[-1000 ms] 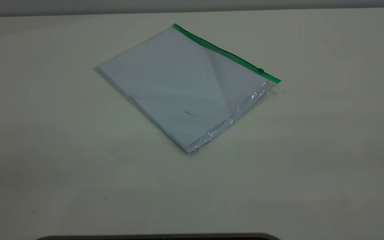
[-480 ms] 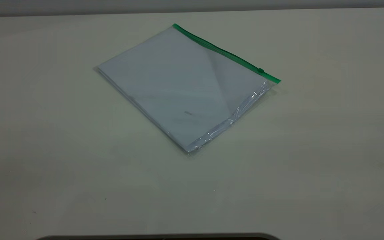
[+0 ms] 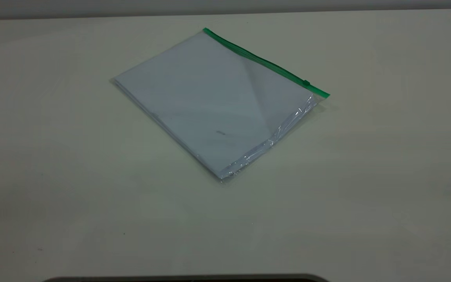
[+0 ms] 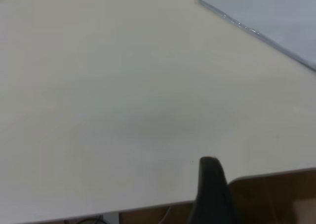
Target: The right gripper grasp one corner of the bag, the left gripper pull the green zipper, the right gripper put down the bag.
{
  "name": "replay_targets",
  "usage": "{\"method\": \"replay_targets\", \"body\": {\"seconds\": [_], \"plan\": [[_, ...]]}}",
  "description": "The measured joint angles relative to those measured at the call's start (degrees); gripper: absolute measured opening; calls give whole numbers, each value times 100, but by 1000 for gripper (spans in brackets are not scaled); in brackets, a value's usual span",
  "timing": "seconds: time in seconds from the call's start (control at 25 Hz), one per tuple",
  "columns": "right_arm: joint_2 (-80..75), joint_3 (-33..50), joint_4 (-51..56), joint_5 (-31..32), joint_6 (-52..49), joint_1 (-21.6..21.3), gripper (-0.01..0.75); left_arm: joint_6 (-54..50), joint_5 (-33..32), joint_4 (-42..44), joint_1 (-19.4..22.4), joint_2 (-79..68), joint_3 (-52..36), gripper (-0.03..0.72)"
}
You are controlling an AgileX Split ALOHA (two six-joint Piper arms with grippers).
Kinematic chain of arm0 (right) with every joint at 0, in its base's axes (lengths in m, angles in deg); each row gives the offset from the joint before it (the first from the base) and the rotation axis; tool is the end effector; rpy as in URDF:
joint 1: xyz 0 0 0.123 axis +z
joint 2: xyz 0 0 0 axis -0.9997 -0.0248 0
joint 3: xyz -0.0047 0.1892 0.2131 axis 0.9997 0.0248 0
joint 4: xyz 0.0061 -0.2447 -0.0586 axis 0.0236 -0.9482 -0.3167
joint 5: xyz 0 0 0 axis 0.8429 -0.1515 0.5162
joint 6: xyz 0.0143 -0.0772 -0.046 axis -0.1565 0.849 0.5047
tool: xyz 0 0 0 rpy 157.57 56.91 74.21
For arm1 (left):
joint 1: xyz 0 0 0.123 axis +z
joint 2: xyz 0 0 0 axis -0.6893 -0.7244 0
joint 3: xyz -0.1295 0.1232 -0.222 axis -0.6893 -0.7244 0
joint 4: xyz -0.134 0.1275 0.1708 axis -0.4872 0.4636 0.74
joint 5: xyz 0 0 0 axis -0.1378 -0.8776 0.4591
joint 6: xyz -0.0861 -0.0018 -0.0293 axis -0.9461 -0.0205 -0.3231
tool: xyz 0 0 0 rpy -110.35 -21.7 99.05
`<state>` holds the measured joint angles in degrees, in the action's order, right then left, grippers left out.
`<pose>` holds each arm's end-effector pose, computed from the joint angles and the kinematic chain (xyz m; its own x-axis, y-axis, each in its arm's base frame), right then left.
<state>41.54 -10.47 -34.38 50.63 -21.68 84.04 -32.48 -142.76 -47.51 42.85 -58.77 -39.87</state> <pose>-0.0087 -0.0013 0.2662 -0.5231 0.0122 -0.8522 0.0828 0.9959 -0.0366 -0.0085 -0.0063 0.2707 -0.5143 0.0694 -0.8548 0.1055 0.9943 0.0172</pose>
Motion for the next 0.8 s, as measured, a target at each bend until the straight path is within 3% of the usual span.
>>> {"method": "replay_targets", "body": {"seconds": [0.32,0.8], "plan": [[-581,-351,993,-243,172,0,564,-324,757,0,0,-2062,910,590],[-3821,-508,1455,-1983,458,0,578,-241,3057,-12,0,-6313,1972,590]]}}
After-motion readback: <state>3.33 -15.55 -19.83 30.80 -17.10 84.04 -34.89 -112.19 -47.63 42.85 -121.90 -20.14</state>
